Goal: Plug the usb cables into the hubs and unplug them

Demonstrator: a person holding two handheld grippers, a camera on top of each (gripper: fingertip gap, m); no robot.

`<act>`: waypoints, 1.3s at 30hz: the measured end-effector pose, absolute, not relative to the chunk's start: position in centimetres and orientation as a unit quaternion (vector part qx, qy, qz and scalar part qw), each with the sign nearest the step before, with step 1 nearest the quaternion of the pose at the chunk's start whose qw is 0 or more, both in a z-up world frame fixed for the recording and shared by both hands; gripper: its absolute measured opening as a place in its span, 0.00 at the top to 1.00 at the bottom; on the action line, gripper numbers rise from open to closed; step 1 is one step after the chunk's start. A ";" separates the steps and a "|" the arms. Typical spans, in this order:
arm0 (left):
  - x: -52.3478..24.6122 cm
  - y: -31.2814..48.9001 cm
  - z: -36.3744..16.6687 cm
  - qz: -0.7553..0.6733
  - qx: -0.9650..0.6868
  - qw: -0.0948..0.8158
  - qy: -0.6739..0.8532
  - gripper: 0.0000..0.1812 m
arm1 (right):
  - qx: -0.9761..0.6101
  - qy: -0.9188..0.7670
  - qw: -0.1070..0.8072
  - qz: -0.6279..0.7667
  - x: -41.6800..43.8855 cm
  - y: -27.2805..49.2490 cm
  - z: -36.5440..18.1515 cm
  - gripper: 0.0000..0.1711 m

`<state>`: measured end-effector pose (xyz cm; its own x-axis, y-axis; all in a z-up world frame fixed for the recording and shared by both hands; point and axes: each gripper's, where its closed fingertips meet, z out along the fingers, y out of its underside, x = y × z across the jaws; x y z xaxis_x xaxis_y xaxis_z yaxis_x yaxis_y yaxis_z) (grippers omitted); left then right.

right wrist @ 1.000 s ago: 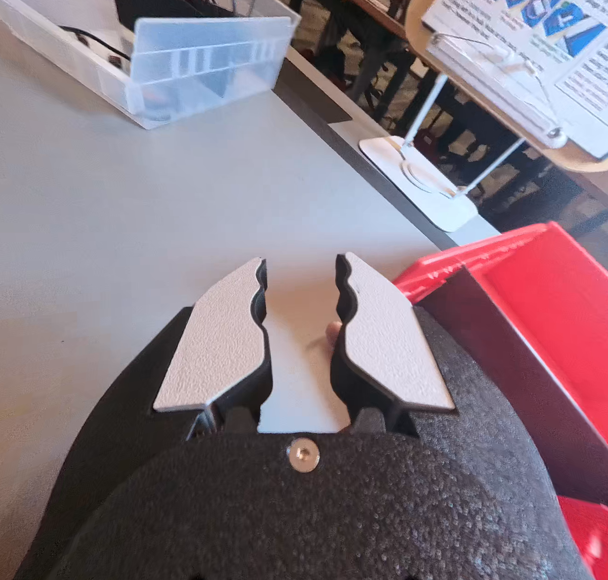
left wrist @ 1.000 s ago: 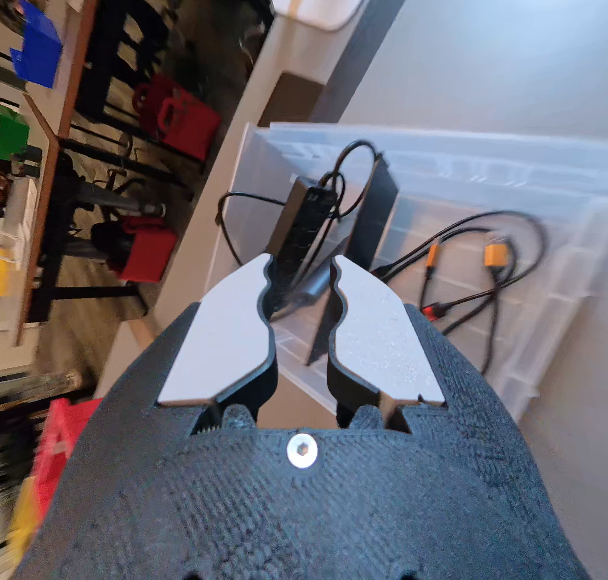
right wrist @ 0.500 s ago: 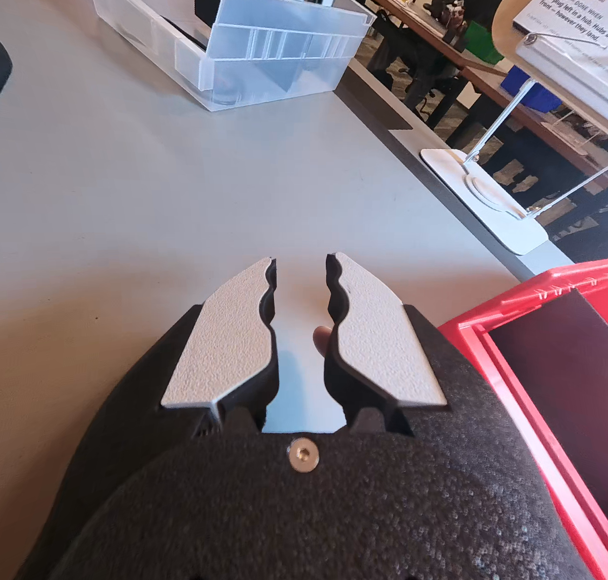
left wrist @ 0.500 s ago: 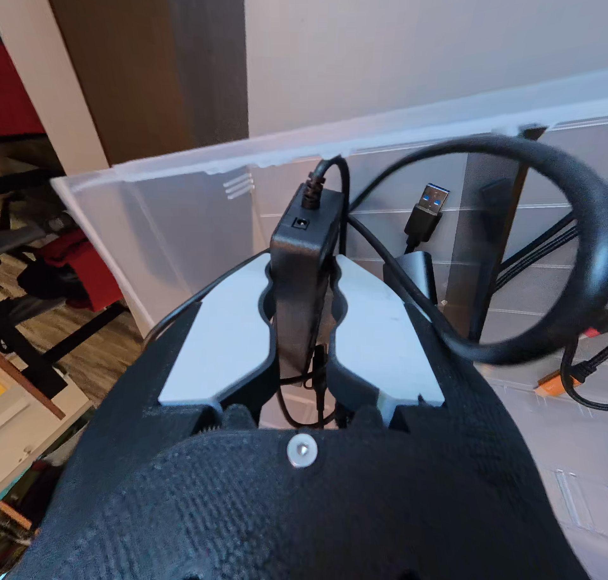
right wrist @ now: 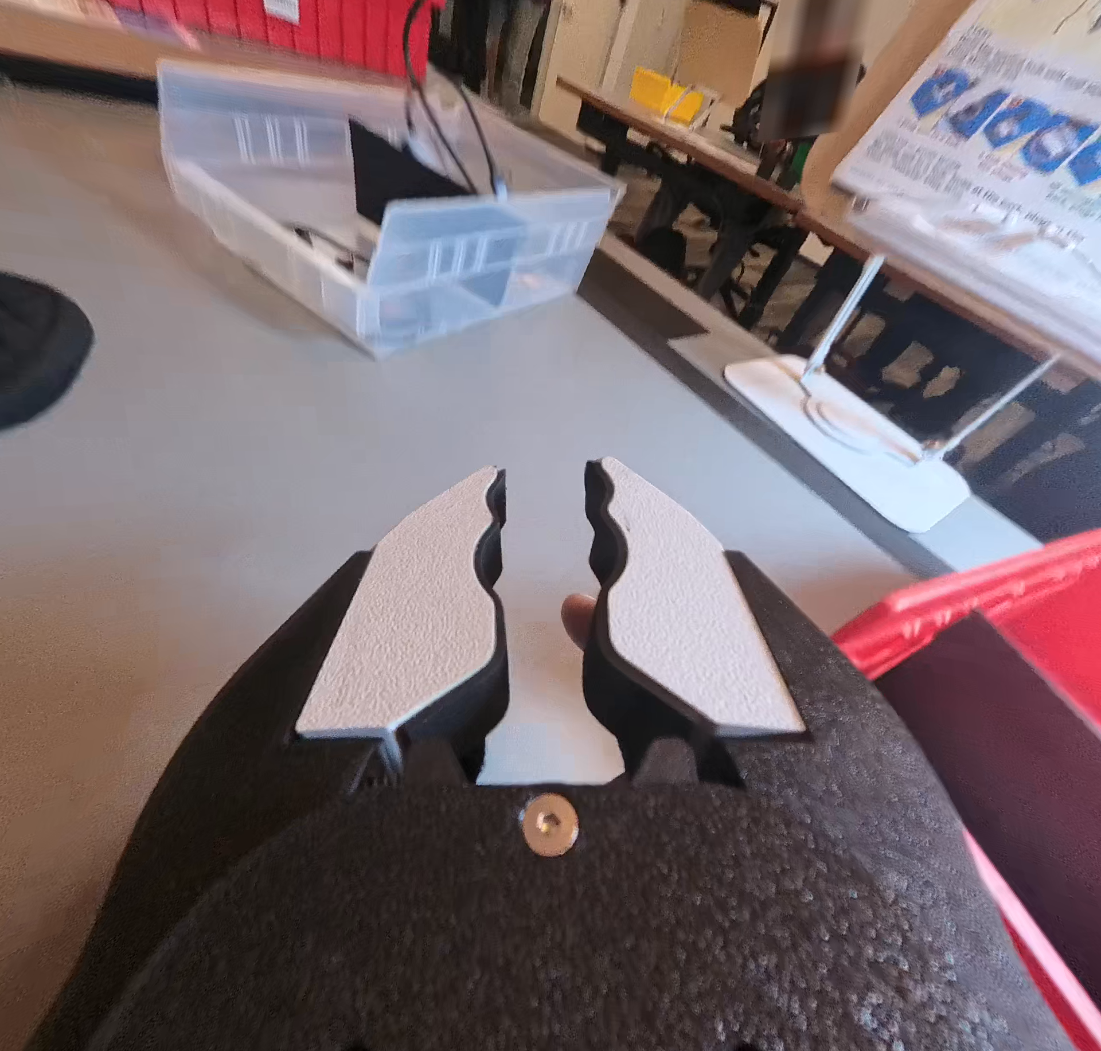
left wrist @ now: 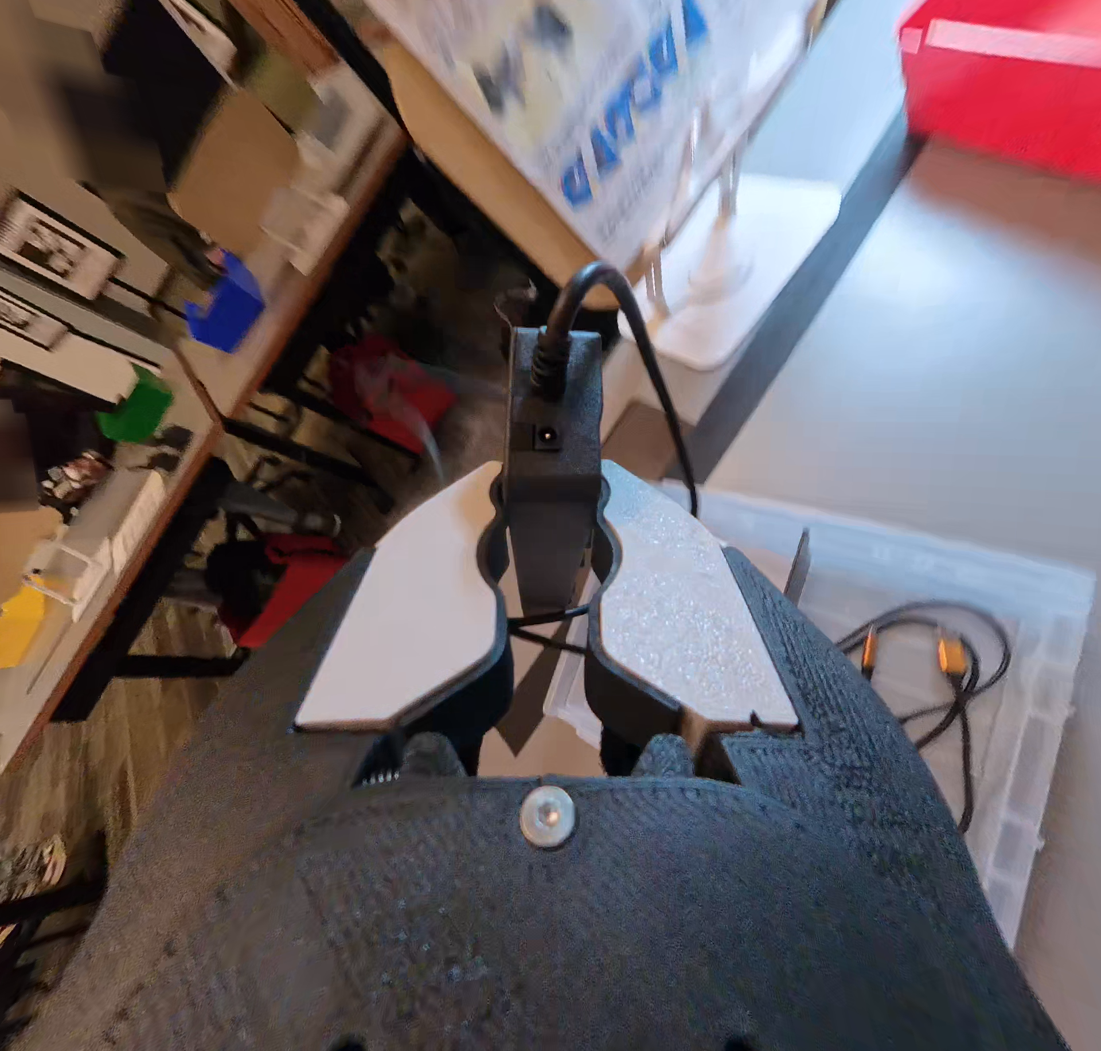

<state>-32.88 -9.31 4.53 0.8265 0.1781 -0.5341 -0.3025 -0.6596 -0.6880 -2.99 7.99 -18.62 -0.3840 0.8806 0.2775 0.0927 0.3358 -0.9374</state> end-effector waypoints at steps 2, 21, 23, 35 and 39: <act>-30.1 -8.6 8.3 0.290 -0.837 0.463 0.033 0.86 | -0.329 -0.680 0.455 0.472 -3.8 7.5 -15.0 0.85; -8.7 -1.3 7.4 0.158 -0.621 0.768 0.001 0.87 | -0.294 -0.732 0.334 0.515 -4.0 2.5 -4.3 0.75; -8.6 -1.7 7.4 0.175 -0.602 0.779 -0.010 0.87 | -0.296 -0.760 0.313 0.485 -5.3 0.7 -7.6 0.71; -8.0 -2.4 7.7 0.121 -0.588 0.800 -0.027 0.87 | -0.309 -0.668 0.307 0.604 -14.8 -8.9 -12.8 0.59; -8.4 -3.4 8.4 0.133 -0.565 0.813 -0.043 0.87 | -0.312 -0.572 0.202 0.731 -15.5 -12.9 -9.6 0.66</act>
